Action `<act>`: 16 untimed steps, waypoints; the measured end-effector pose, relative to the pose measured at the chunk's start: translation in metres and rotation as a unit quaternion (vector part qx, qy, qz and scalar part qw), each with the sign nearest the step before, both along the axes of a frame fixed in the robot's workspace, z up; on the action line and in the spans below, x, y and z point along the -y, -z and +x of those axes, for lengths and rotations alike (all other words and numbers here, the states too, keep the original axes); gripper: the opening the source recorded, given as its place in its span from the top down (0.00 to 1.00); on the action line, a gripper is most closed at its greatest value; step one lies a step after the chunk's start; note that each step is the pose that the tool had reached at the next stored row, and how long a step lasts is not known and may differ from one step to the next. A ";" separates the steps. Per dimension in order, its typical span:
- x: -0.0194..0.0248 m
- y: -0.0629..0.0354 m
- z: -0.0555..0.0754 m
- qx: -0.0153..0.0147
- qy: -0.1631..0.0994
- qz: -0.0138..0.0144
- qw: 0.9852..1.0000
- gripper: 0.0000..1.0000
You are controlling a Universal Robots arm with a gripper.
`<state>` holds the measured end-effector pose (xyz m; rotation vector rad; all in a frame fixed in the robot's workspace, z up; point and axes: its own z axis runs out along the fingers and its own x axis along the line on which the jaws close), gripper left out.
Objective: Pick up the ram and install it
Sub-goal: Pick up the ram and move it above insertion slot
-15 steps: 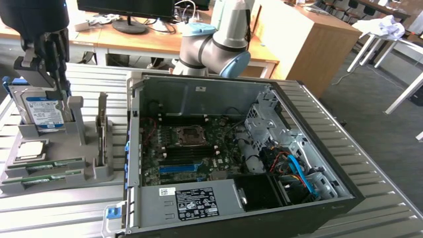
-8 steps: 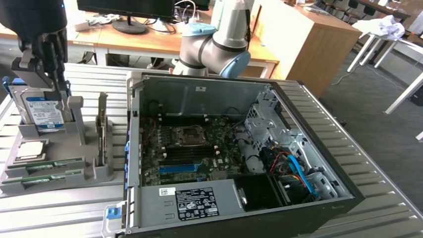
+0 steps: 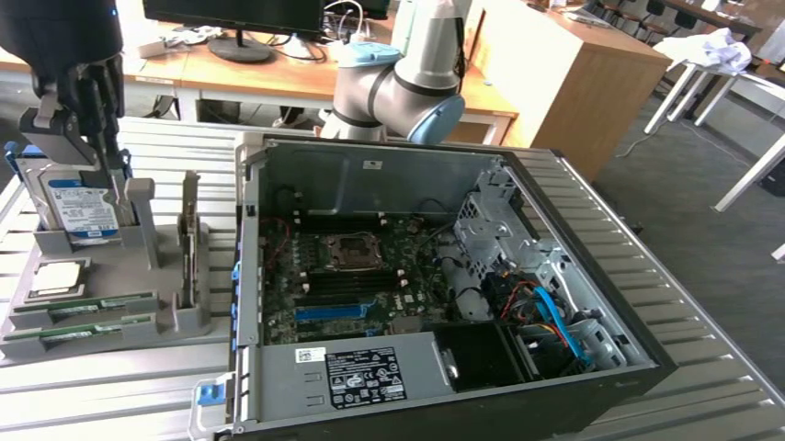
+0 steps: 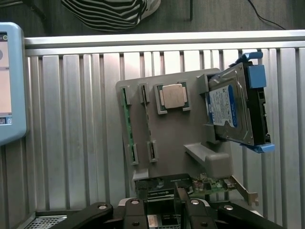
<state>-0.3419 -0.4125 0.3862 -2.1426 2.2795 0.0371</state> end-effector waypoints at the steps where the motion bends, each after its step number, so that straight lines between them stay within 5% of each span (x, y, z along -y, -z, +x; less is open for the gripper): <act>1: 0.0000 0.0002 0.000 0.000 0.000 0.000 1.000 0.64; 16: 0.0005 0.0039 -0.010 0.000 0.000 0.000 1.000 0.64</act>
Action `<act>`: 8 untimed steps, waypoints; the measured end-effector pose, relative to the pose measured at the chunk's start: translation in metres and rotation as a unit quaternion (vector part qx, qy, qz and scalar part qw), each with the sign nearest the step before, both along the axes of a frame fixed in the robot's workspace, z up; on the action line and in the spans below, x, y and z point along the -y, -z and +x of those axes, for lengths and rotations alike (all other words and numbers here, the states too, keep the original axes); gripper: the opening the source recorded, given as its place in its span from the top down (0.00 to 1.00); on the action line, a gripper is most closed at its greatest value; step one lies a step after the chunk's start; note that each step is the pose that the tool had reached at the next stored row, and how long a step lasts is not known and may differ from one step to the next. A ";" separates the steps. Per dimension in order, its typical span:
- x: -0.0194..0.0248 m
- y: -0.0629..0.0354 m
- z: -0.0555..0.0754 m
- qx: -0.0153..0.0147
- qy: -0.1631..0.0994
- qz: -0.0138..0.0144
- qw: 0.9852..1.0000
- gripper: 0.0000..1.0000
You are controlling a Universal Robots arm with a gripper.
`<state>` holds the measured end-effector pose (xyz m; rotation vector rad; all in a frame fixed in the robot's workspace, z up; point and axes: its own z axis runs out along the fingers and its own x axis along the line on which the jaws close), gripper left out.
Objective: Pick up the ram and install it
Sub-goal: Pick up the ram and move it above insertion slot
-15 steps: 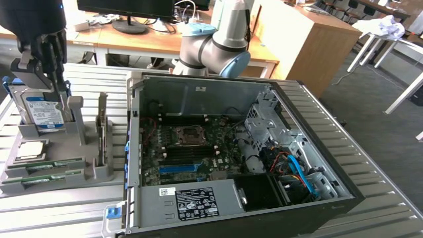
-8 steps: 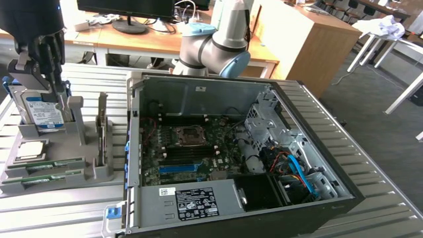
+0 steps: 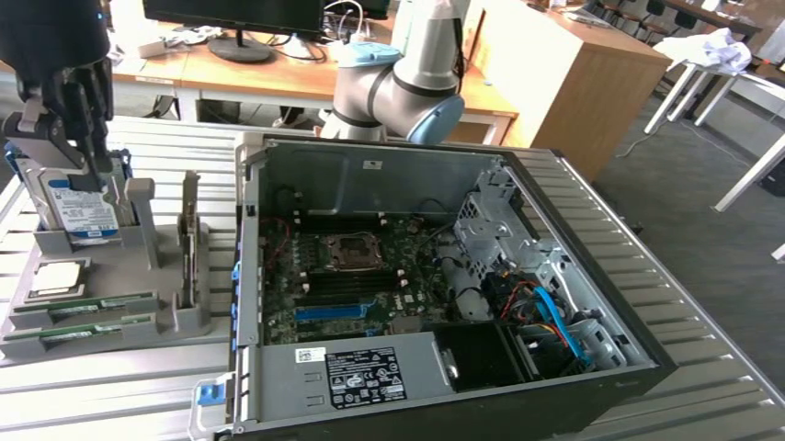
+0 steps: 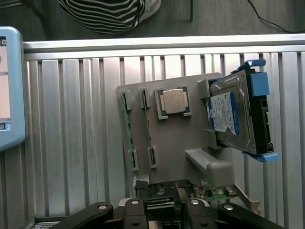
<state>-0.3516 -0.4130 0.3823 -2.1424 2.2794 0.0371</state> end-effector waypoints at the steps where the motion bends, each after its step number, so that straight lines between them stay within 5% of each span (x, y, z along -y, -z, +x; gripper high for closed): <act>1: 0.0001 0.0002 -0.001 0.000 0.000 0.000 1.000 0.64; 8: 0.0005 0.0018 -0.007 0.000 0.000 0.000 1.000 0.64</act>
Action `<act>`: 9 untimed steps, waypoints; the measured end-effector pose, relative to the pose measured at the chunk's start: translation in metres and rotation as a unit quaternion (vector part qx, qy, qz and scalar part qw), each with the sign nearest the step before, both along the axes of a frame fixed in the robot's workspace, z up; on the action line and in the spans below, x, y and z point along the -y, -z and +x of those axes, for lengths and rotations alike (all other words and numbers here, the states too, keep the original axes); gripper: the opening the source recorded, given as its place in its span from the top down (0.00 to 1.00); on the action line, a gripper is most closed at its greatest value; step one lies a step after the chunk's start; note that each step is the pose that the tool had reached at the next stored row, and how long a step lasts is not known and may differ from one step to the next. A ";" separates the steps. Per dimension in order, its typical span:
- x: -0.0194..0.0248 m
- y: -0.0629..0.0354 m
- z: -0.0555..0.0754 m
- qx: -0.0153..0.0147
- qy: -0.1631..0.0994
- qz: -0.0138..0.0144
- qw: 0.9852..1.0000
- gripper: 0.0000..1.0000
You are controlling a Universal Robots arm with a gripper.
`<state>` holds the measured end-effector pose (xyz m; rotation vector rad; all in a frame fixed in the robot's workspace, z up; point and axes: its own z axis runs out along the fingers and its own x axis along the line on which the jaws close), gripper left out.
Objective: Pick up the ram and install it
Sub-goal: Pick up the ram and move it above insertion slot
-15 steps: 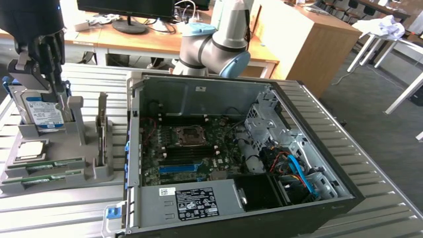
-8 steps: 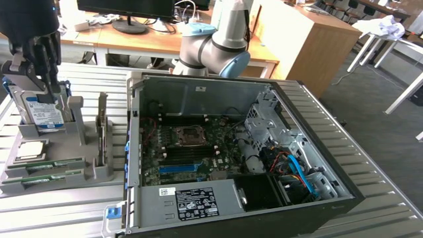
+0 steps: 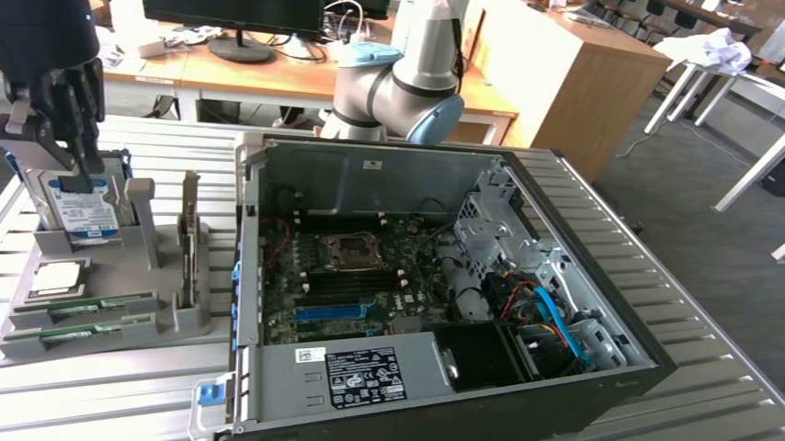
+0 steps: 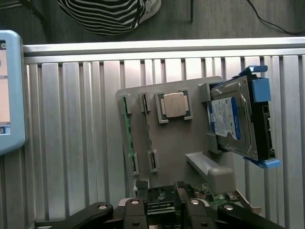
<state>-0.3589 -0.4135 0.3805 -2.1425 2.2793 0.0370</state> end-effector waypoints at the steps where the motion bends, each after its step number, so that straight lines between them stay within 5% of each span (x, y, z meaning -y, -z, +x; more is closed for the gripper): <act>1: 0.0000 0.0002 -0.001 0.000 0.000 0.000 1.000 0.64; 9: 0.0003 0.0020 -0.007 0.000 0.000 0.000 1.000 0.64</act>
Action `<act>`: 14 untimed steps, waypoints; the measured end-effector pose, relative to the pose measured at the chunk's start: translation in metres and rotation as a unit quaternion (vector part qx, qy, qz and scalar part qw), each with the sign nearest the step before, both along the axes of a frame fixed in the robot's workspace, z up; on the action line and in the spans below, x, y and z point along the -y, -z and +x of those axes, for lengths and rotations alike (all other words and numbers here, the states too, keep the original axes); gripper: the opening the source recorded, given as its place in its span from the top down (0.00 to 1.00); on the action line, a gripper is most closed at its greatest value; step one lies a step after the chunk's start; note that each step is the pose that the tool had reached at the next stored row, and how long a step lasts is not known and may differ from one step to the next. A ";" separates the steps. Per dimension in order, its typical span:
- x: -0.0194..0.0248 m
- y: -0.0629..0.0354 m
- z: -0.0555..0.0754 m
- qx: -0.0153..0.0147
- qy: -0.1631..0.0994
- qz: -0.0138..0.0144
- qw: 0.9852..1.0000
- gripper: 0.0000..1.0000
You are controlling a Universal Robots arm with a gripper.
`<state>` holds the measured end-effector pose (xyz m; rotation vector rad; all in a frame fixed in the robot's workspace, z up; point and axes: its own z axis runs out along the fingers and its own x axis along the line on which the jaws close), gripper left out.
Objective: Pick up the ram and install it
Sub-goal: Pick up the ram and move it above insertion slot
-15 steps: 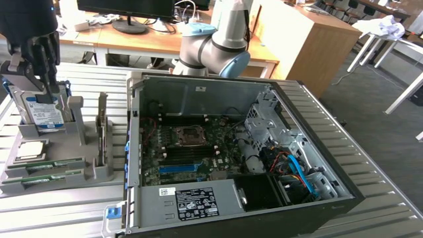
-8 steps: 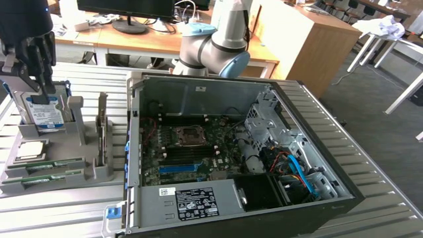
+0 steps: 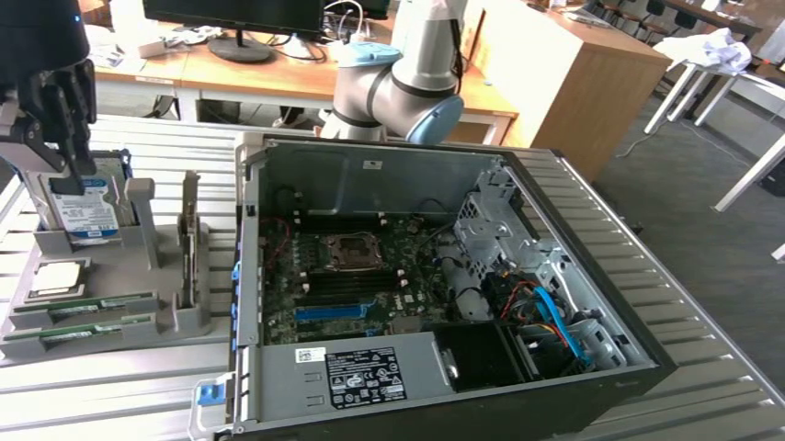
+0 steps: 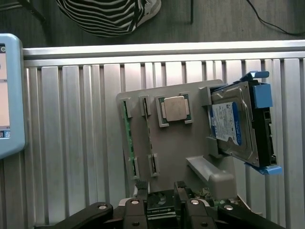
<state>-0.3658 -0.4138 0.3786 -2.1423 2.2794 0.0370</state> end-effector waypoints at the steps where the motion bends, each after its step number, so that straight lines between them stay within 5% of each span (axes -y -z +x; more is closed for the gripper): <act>1: 0.0001 0.0002 -0.001 0.000 0.000 0.000 1.000 0.64; 14: 0.0004 0.0030 -0.014 0.000 0.000 0.000 1.000 0.64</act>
